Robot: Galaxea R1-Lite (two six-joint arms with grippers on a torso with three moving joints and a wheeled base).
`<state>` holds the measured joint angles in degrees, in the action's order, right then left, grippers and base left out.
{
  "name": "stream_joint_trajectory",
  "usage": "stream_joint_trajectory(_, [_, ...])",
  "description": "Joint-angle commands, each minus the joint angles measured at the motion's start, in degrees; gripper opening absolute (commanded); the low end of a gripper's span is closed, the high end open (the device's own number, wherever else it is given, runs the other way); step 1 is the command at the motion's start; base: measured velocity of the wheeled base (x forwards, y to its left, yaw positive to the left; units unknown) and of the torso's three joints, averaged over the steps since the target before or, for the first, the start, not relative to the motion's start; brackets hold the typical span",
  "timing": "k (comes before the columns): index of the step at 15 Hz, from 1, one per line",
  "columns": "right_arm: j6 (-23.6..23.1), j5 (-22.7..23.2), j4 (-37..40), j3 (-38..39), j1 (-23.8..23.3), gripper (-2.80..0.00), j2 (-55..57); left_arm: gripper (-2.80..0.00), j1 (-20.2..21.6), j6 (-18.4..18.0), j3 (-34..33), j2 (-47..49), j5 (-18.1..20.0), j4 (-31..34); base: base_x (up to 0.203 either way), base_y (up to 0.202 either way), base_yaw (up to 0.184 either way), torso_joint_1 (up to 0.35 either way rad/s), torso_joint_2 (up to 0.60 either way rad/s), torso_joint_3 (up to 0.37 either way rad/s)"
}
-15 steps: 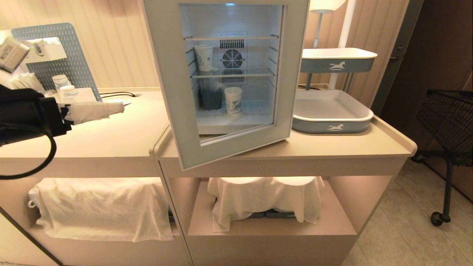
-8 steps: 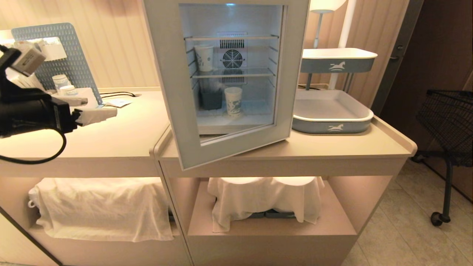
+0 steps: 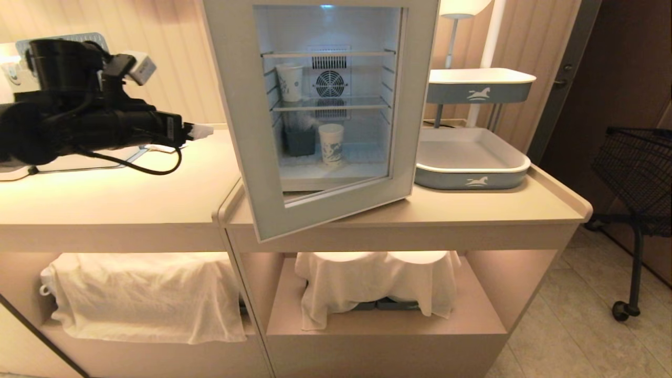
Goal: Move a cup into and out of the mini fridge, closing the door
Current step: Open the freezer door
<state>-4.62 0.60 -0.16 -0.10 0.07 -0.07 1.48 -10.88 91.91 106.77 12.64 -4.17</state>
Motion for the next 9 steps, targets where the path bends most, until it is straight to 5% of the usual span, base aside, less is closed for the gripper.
stream_joint_trajectory(1, [0.0, 0.0, 0.0, 0.0, 0.0, -2.8, 0.0, 0.0, -3.7, 1.5, 4.5, 6.8, -5.2, 0.2, 0.0, 0.0, 0.0, 0.0, 0.0, 0.0])
stream_joint_trajectory(4, [0.0, 0.1, 0.0, 0.0, 0.0, -2.8, 0.0, 0.0, -6.5, 6.3, 7.8, 9.6, -7.8, 0.1, 0.0, 0.0, 0.0, 0.0, 0.0, 0.0])
stream_joint_trajectory(9, [0.0, 0.0, 0.0, 0.0, 0.0, -2.8, 0.0, 0.0, -8.8, 13.4, 8.6, 9.4, -5.3, -0.5, 0.0, 0.0, 0.0, 0.0, 0.0, 0.0])
